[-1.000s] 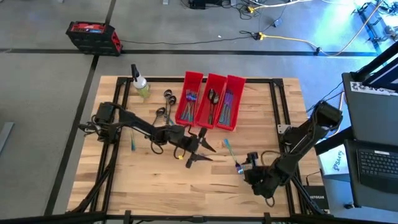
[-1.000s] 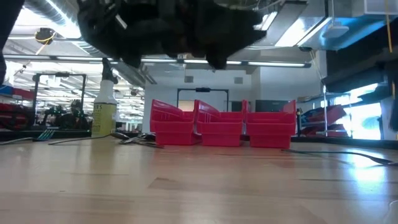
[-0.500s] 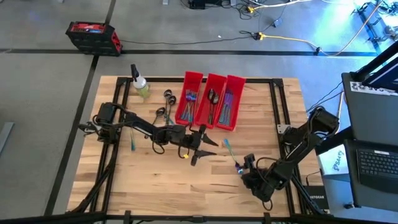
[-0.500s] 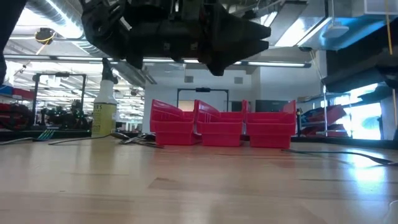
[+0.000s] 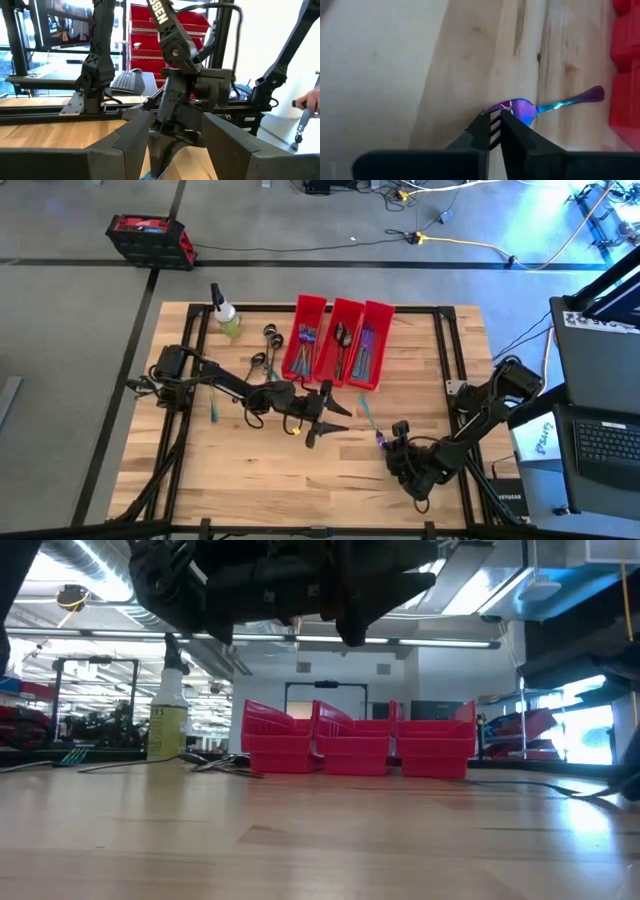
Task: Sort silverware
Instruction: Put the blue fork into the left red silverware bin
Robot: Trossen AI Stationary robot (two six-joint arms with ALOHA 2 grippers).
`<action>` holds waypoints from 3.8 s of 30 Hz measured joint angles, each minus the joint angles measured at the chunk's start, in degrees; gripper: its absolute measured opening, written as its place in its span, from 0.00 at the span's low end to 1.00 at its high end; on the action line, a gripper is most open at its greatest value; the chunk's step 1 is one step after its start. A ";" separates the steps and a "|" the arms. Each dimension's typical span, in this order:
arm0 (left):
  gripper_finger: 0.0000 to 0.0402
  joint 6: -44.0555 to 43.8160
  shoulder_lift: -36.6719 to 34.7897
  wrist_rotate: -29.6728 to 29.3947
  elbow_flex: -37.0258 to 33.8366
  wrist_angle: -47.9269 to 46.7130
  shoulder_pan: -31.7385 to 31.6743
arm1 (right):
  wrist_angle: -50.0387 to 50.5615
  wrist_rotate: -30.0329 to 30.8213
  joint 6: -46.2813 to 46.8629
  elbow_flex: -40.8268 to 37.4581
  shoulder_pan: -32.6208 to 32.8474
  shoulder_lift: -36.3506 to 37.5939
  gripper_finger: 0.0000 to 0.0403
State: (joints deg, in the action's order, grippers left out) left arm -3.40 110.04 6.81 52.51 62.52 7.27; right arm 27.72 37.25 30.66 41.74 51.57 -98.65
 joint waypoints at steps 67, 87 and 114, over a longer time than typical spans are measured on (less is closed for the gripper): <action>0.69 24.58 -13.41 -5.26 0.28 -13.81 -0.02 | -5.27 9.29 -22.14 30.45 -4.82 25.64 0.00; 0.57 25.02 -12.11 -7.56 0.31 -10.90 0.59 | -5.43 6.65 -23.65 30.42 -6.36 25.66 0.00; 0.14 24.83 -12.08 -7.48 0.31 -10.45 0.46 | -7.74 6.65 -25.62 30.42 -6.36 25.70 0.00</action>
State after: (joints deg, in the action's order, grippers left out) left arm 21.43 97.95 -0.67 52.82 52.07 7.73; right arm 19.98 43.90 5.04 72.16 45.21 -72.95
